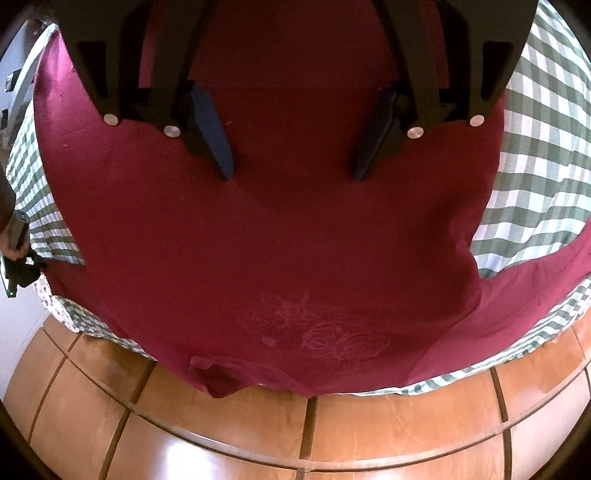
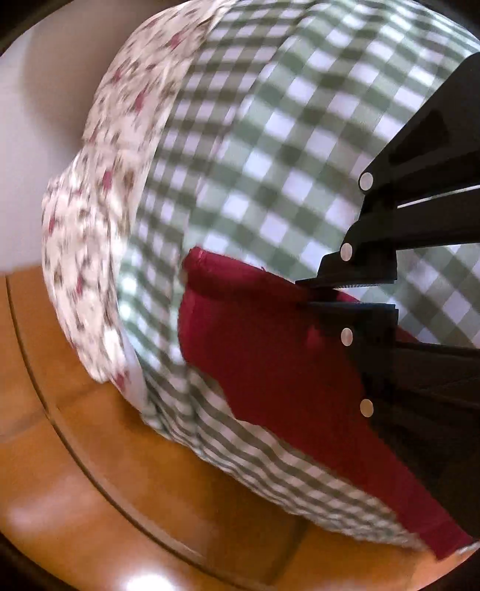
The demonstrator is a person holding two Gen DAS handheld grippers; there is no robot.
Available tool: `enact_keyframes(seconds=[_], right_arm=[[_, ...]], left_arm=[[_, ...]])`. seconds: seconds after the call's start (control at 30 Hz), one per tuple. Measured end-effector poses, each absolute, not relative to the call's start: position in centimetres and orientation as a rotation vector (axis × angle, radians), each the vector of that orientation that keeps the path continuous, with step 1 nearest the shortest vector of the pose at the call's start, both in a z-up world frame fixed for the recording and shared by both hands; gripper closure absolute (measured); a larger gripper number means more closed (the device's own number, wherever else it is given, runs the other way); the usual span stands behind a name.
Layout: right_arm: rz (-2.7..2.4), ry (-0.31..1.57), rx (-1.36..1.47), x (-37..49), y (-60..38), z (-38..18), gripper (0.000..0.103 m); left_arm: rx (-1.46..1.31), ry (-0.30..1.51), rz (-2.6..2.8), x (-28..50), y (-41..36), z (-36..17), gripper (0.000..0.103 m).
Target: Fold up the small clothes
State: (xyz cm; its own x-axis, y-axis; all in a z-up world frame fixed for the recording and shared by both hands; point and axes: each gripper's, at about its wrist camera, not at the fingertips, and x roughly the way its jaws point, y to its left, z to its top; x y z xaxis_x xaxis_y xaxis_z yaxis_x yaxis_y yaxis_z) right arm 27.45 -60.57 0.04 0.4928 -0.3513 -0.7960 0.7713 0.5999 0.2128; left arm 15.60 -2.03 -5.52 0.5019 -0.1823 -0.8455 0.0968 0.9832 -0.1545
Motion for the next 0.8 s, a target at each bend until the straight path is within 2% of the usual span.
enact_keyframes(seconds=[0.2,0.37,0.63,0.7,0.73,0.77,0.8], right_arm=[[-0.539,0.683,0.48,28.3,-54.5,5.9,0.098],[-0.198,0.651,0.35,30.5,-43.1,9.4,0.098],[0.339,0.742,0.178,33.3,-20.7,7.5,0.098],[0.45,0.787,0.162,33.4,-17.1,6.7,0.079],[0.473,0.797,0.166,33.1,-16.0,6.6,0.053],[0.47,0.786,0.18,32.7,-16.0,6.6,0.036],[0.463,0.773,0.207,32.6,-16.7,6.6,0.036]], left_arm=[[-0.143,1.013,-0.202,16.0,-0.7,-4.7,0.035],[-0.211,0.999,-0.213,16.4,0.6,-4.0,0.033],[-0.342,0.961,-0.229,17.6,3.4,-2.6,0.032],[-0.362,0.947,-0.233,18.0,4.2,-2.1,0.032],[-0.365,0.943,-0.229,18.2,4.5,-2.0,0.032],[-0.374,0.936,-0.232,18.5,5.0,-1.9,0.032],[-0.381,0.935,-0.235,18.7,5.3,-1.8,0.032]])
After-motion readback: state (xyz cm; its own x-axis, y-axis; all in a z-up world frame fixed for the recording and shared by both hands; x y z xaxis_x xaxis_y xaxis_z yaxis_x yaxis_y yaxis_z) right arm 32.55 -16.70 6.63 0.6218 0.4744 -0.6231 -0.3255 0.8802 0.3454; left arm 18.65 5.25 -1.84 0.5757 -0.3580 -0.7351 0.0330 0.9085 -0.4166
